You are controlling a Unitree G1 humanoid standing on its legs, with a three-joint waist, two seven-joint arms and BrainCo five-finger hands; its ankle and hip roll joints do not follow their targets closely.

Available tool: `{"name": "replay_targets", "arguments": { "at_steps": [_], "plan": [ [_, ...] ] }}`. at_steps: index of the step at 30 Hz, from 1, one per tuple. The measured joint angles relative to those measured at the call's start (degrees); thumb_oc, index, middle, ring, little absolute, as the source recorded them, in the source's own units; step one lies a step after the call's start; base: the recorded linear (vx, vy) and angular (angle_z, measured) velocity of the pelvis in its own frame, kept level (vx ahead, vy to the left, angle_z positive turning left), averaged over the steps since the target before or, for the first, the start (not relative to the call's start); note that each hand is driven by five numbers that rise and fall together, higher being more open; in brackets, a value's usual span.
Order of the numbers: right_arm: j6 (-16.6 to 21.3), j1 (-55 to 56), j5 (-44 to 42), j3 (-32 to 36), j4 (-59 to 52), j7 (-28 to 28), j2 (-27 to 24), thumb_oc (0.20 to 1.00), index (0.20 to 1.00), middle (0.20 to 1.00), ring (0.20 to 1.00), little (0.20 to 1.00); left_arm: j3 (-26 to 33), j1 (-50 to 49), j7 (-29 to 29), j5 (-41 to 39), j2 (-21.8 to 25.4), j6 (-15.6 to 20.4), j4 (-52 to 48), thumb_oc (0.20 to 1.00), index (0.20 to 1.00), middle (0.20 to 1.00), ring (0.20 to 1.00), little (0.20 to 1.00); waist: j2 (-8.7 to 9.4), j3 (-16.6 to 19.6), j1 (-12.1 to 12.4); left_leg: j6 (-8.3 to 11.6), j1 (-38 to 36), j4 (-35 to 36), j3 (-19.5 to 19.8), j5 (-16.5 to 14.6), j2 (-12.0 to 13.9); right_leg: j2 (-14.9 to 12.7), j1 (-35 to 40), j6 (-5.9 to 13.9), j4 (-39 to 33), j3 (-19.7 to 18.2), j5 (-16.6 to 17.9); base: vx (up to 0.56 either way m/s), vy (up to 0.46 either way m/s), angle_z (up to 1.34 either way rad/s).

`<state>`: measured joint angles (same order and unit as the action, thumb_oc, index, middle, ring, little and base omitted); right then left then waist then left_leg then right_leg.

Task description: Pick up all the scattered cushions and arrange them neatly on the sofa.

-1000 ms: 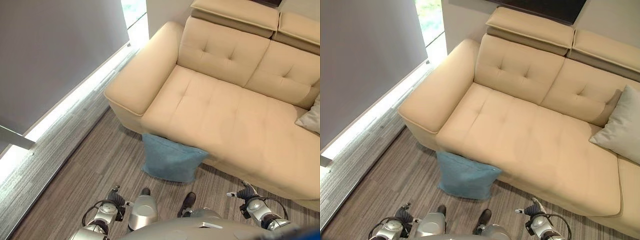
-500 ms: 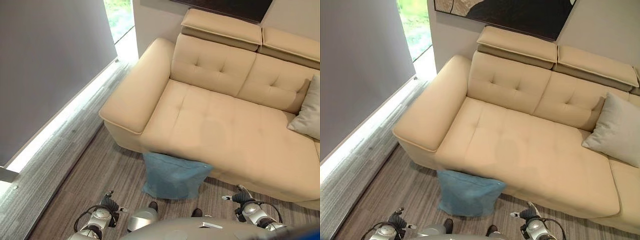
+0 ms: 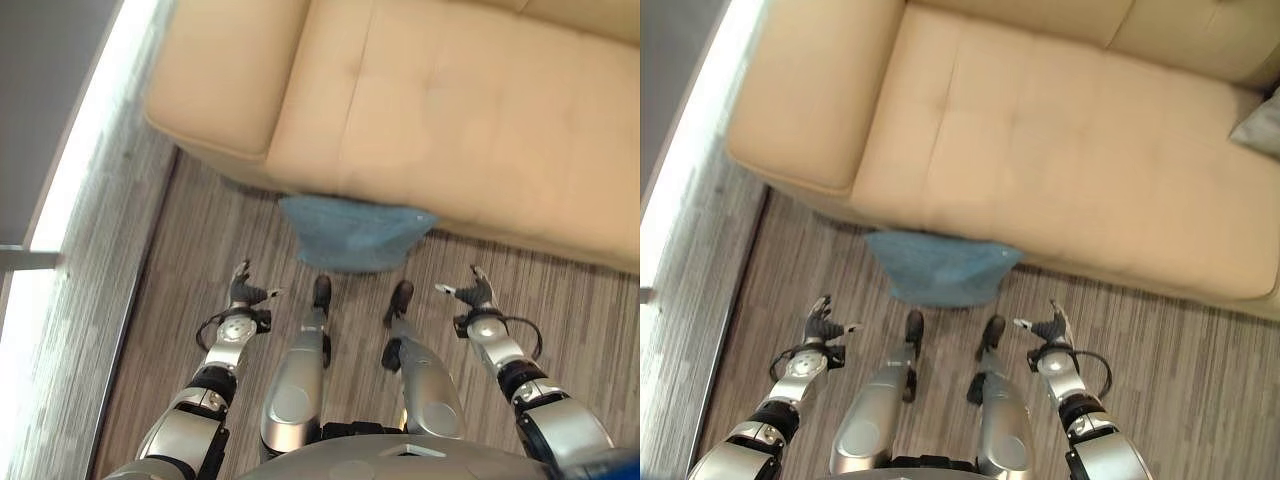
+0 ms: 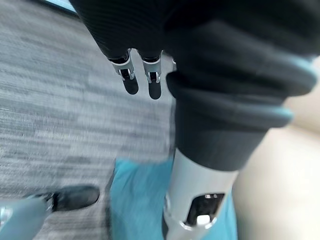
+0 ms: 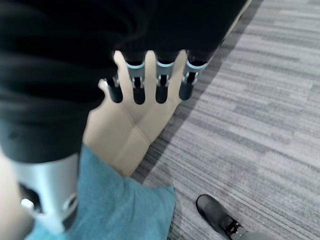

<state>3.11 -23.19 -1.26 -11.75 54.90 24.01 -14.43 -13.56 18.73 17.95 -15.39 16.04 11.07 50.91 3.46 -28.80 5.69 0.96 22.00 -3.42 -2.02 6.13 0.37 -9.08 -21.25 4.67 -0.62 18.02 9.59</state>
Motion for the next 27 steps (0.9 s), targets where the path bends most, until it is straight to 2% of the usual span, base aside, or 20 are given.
{"name": "replay_targets", "arguments": {
  "at_steps": [3,11,19,22,25,27],
  "plan": [
    [0.9,-3.8,-0.3,-0.3,-2.1,1.6,0.5,1.000,1.000,1.000,1.000,1.000,-0.9,3.0,0.5,-1.5,0.1,0.5,0.1,1.000,1.000,1.000,1.000,1.000,0.26,-2.7,0.2,0.54,4.6,-0.5,0.3,0.6,0.0,-0.2,-4.9,-0.53,1.5,-0.1,0.1,-0.14,0.032,0.06],
    [2.5,-7.0,-0.4,-1.8,-3.4,6.6,0.8,1.000,1.000,1.000,1.000,1.000,-1.7,5.3,3.3,-3.3,0.0,2.1,-0.1,1.000,1.000,1.000,1.000,1.000,0.27,-2.7,-0.1,0.62,10.0,0.7,0.7,1.5,-0.3,-0.8,-11.4,-1.08,2.8,-0.1,-0.2,-0.06,0.014,0.02],
    [3.6,-15.6,-2.4,-1.4,-3.7,10.4,-0.2,1.000,1.000,1.000,1.000,1.000,-6.3,16.9,5.5,-3.2,0.4,2.4,-1.6,1.000,1.000,1.000,1.000,1.000,0.35,-2.6,-1.0,0.01,16.2,0.5,0.9,2.2,-0.5,-1.2,-18.2,-1.65,4.4,0.0,0.1,-0.05,0.017,0.01],
    [3.7,-20.7,-3.1,-1.4,-3.3,11.2,-1.0,1.000,1.000,1.000,1.000,1.000,-7.4,22.9,6.6,-3.2,0.9,2.7,-2.6,1.000,1.000,1.000,1.000,1.000,0.37,-2.7,-1.6,0.17,21.2,0.4,1.1,3.1,-0.5,-1.3,-23.4,-1.84,5.4,0.0,0.2,-0.01,0.004,0.01],
    [3.7,-23.1,-3.1,-2.4,-2.6,12.1,-1.7,1.000,1.000,1.000,1.000,1.000,-8.3,26.2,7.6,-3.0,0.7,2.7,-2.4,1.000,1.000,1.000,1.000,1.000,0.34,-2.7,-2.1,0.20,22.6,0.3,0.9,3.3,-0.5,-1.5,-25.6,-2.09,6.5,-0.2,0.0,-0.02,0.032,-0.03],
    [3.6,-26.0,-3.2,-3.0,-1.7,12.3,-1.9,1.000,1.000,1.000,1.000,1.000,-8.9,28.7,9.0,-3.0,0.5,2.8,-2.2,1.000,1.000,1.000,1.000,1.000,0.36,-2.7,-2.3,0.16,25.9,-0.1,-0.1,3.6,-0.6,-2.0,-30.2,-2.60,9.0,-1.5,-0.4,-0.02,0.058,-0.07]
  ]
}}
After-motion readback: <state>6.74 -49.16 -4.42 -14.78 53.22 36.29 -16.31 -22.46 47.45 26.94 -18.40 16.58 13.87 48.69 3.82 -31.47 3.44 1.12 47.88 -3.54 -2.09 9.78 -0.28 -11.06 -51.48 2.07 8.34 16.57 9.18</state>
